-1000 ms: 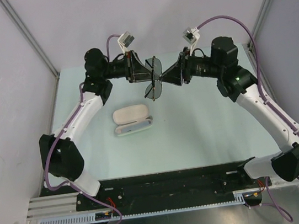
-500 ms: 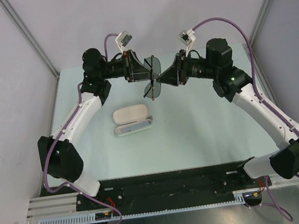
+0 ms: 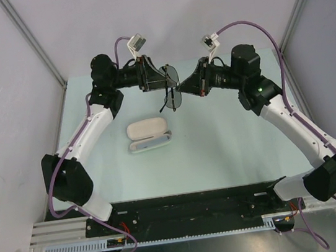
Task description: Organize the sunglasses
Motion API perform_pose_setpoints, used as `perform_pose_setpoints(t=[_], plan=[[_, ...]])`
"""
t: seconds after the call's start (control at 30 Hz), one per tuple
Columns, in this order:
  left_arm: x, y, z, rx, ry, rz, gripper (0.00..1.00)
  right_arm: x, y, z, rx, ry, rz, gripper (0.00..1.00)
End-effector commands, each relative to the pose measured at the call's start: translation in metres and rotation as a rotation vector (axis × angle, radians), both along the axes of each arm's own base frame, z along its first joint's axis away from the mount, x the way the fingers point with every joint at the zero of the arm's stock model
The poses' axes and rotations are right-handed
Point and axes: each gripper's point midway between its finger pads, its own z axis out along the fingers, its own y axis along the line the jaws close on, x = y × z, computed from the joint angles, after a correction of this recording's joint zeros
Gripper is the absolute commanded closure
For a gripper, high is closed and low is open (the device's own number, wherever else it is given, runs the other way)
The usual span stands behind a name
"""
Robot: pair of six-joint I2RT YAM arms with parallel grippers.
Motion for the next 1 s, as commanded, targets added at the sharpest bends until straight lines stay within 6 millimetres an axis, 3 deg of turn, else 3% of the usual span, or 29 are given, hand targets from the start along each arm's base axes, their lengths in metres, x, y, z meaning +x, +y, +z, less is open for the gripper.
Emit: perform_pose_setpoints(t=[0.0, 0.4, 0.63, 0.97], plan=[[-0.018, 0.006, 0.024, -0.035, -0.100, -0.004, 0.53, 0.001, 0.001, 0.008, 0.025, -0.026, -0.010, 1.00], [-0.013, 0.007, 0.005, -0.021, -0.088, 0.021, 0.40, 0.000, -0.010, 0.030, 0.086, -0.050, -0.032, 1.00], [-0.011, 0.008, -0.004, -0.013, -0.084, 0.027, 0.39, -0.001, -0.018, 0.050, 0.128, -0.106, -0.057, 1.00], [0.002, 0.030, -0.015, 0.001, -0.077, 0.093, 0.36, -0.001, -0.027, 0.062, 0.132, -0.171, -0.090, 1.00]])
